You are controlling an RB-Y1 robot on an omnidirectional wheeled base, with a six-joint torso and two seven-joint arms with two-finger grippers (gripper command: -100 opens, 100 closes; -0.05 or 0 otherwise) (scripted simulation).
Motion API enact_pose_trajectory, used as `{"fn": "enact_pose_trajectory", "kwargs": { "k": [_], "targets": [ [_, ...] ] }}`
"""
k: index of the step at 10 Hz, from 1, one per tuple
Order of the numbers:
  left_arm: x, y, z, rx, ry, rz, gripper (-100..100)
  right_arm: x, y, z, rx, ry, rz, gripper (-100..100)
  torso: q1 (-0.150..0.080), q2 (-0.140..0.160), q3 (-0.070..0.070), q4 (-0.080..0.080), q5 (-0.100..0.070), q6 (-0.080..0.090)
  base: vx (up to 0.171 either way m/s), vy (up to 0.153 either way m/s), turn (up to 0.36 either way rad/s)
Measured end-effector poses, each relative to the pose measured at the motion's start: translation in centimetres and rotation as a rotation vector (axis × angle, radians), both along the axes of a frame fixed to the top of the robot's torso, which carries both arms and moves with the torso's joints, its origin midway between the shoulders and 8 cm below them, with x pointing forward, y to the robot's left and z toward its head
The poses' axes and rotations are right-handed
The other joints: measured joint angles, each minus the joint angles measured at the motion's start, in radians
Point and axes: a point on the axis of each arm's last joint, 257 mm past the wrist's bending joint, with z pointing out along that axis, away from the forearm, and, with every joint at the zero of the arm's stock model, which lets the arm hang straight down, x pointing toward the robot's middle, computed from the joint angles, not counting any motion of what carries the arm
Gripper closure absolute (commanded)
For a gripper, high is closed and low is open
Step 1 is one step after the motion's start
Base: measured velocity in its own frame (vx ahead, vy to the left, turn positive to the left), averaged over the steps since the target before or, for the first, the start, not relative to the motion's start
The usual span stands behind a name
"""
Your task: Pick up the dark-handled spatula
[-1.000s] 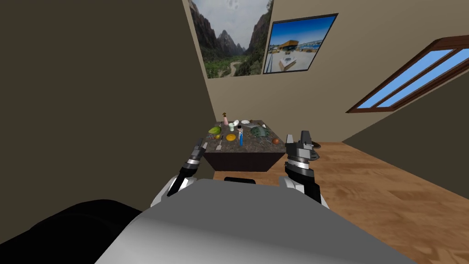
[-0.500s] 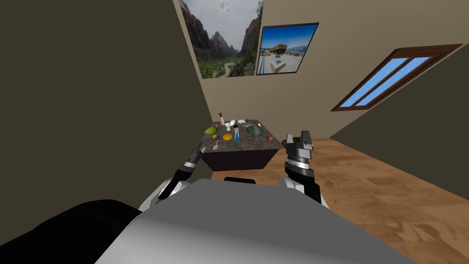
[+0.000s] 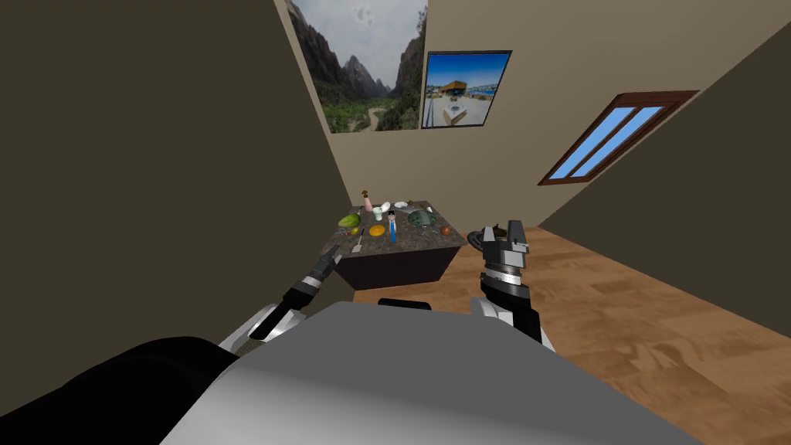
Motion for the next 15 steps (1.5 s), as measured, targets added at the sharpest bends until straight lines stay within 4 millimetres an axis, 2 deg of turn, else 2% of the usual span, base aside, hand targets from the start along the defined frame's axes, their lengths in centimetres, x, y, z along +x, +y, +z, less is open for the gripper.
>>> {"fn": "enact_pose_trajectory", "kwargs": {
  "k": [3, 7, 10, 12, 15],
  "targets": [
    [-1.0, 2.2, -2.3, 0.025, 0.114, 0.012, -100, 0.0, 0.0, 0.0, 0.0, 0.0, 0.0, 0, 0.0, -0.001, 0.0, 0.0, 0.0, 0.0, -0.02, -0.038, -0.141],
    [-1.9, 4.4, -4.2, 0.07, 0.217, 0.008, -100, 0.0, 0.0, 0.0, 0.0, 0.0, 0.0, 0, 0.001, -0.001, -0.001, 0.0, 0.0, 0.0, -0.012, -0.022, -0.12],
    [-3.0, 7.0, -6.0, 0.097, 0.328, 0.029, -100, 0.0, 0.0, 0.0, 0.0, 0.0, 0.0, 0, 0.001, -0.001, -0.001, 0.0, 0.0, 0.0, -0.009, -0.022, -0.134],
    [-3.2, 7.7, -6.5, 0.126, 0.367, 0.021, -100, 0.0, 0.0, 0.0, 0.0, 0.0, 0.0, 0, 0.002, -0.002, -0.001, 0.0, 0.001, 0.0, -0.003, -0.008, -0.119],
    [-4.6, 9.9, -7.9, 0.16, 0.468, 0.036, -100, 0.0, 0.0, 0.0, 0.0, 0.0, 0.0, 0, 0.002, -0.002, -0.001, 0.0, 0.001, 0.0, -0.003, -0.006, -0.149]
  ]
}}
